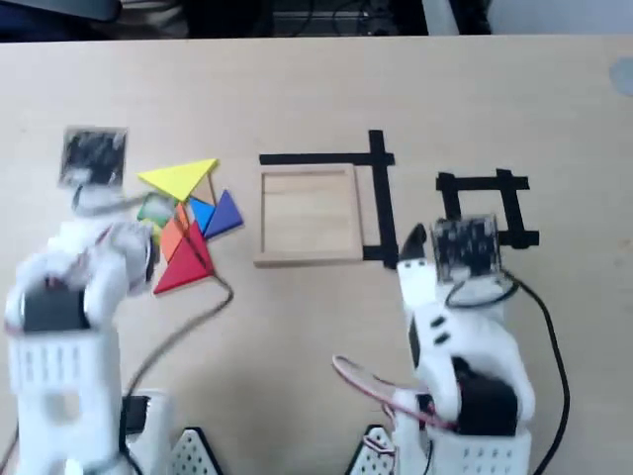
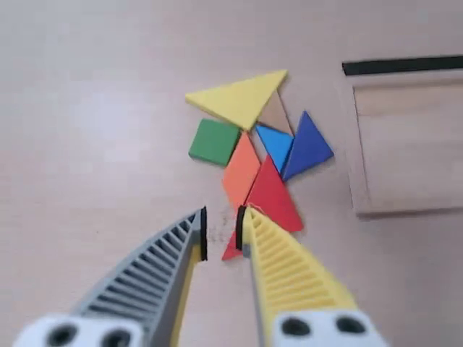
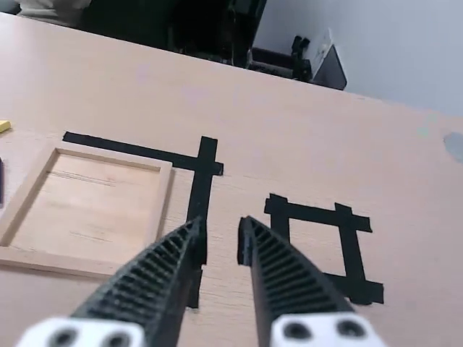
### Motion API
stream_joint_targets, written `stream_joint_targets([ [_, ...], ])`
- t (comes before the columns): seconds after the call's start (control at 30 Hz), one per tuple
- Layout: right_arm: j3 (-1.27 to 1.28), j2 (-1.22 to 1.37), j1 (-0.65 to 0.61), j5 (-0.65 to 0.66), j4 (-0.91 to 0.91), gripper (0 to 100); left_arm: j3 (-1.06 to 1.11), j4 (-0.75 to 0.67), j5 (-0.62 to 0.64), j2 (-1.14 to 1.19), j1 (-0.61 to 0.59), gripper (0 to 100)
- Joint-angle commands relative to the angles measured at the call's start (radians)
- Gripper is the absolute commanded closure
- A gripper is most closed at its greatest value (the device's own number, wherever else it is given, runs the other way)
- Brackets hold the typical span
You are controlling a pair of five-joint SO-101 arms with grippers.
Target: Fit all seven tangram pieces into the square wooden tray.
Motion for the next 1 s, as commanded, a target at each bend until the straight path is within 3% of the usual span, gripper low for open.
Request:
stream_joint_targets([
  [0.0,-0.124,0.211,-0.015,-0.014,-0.057,91.0,-0.265,0.114,-0.087,0.29,0.053,89],
  [0.17,-0.171,0.452,-0.017,-0.018,-0.098,91.0,-0.544,0.175,-0.15,0.554,0.027,89],
  [0.3,-0.147,0.573,-0.023,-0.048,-0.18,91.0,-0.682,0.173,-0.21,0.707,0.013,80],
  [0.5,-0.024,0.611,-0.147,-0.044,-0.298,91.0,-0.799,0.097,-0.287,0.924,0.004,76],
  [0.73,0.102,0.618,-0.169,-0.041,-0.425,91.0,-1.066,0.017,-0.334,1.293,-0.094,75],
  [0.97,0.162,0.618,-0.181,-0.041,-0.499,91.0,-1.511,0.183,-0.514,1.697,-0.09,75],
])
